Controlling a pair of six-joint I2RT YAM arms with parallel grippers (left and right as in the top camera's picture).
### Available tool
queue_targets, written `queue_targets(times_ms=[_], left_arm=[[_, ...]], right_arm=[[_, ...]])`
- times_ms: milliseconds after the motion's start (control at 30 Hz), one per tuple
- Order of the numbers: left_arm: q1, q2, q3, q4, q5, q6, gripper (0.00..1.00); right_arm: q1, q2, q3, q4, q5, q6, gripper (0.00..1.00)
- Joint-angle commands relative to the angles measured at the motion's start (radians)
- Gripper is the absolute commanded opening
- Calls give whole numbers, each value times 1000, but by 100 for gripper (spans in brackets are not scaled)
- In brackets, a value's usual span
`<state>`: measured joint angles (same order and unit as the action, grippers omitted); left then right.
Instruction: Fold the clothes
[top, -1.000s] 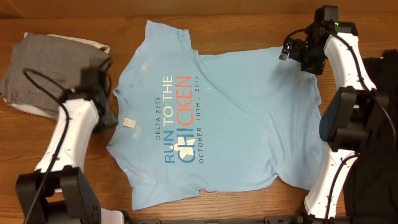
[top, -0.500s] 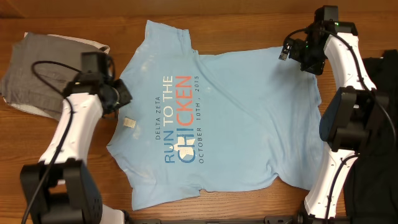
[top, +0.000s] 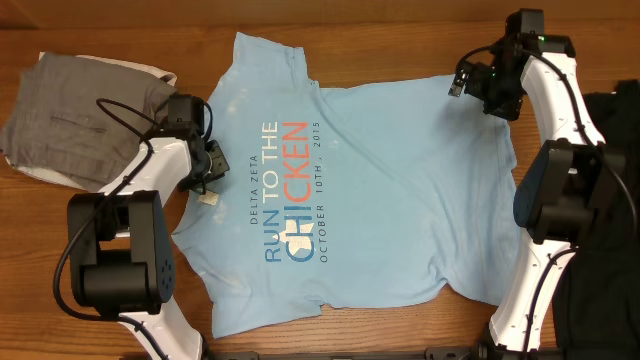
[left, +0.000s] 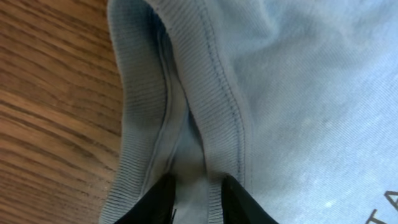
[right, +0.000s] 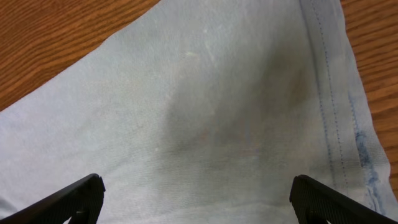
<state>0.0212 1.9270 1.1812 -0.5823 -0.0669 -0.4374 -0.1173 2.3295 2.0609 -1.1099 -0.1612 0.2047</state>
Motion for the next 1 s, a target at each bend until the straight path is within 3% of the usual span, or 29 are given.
queue_targets(times_ms=[0, 267, 367, 467, 967], left_arm=[[4, 4, 44, -40, 0, 16, 36], [-23, -181, 225, -161, 159, 14, 47], [-37, -267, 258, -181, 173, 15, 64], [-37, -326, 258, -181, 172, 14, 100], [-37, -331, 257, -180, 171, 15, 100]], right_arm=[[-2, -10, 21, 5, -9, -3, 100], [-2, -10, 21, 5, -9, -3, 100], [-2, -10, 21, 5, -9, -3, 100], [-2, -10, 21, 5, -9, -3, 100], [-2, -10, 21, 5, -9, -3, 100]])
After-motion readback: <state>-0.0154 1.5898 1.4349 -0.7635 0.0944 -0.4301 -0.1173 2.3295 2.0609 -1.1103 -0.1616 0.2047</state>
